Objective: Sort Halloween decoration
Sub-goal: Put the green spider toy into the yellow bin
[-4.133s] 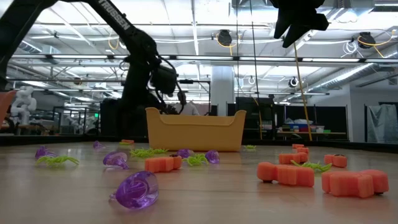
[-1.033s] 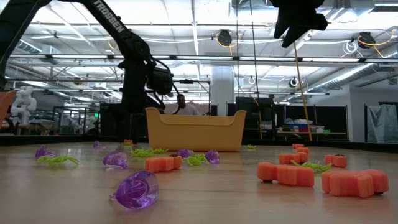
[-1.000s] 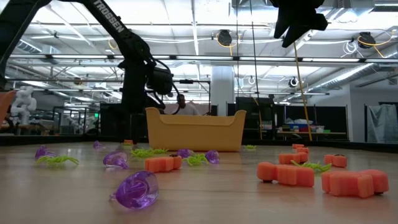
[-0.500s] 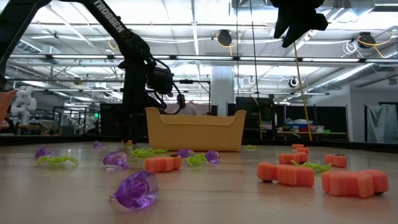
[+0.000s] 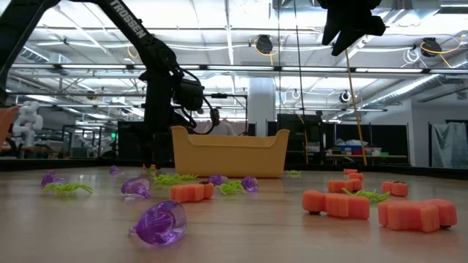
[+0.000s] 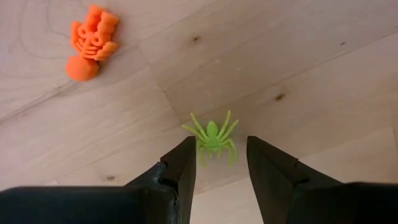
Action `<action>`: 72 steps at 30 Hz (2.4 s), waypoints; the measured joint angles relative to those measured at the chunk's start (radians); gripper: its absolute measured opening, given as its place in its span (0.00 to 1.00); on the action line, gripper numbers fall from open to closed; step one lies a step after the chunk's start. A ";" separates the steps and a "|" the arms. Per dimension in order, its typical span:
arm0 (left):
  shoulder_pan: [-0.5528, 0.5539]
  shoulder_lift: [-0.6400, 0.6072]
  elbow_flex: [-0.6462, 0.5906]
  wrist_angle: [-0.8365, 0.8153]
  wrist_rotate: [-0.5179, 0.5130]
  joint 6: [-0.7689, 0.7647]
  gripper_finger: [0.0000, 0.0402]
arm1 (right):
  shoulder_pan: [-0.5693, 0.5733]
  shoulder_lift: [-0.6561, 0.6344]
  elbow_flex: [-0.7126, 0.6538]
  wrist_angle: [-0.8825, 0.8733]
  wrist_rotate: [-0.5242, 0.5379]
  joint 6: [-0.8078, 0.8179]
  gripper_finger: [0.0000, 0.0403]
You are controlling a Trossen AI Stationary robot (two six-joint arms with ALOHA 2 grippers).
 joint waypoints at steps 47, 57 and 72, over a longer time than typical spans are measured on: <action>-0.019 -0.003 -0.052 0.028 -0.048 -0.026 0.21 | 0.000 0.000 0.000 0.001 0.003 -0.001 0.42; -0.019 -0.004 -0.052 0.030 -0.039 -0.023 0.15 | 0.000 0.000 0.000 0.000 0.003 -0.008 0.42; -0.018 -0.113 -0.027 -0.025 0.018 -0.021 0.14 | 0.000 0.000 0.000 0.000 0.003 -0.008 0.42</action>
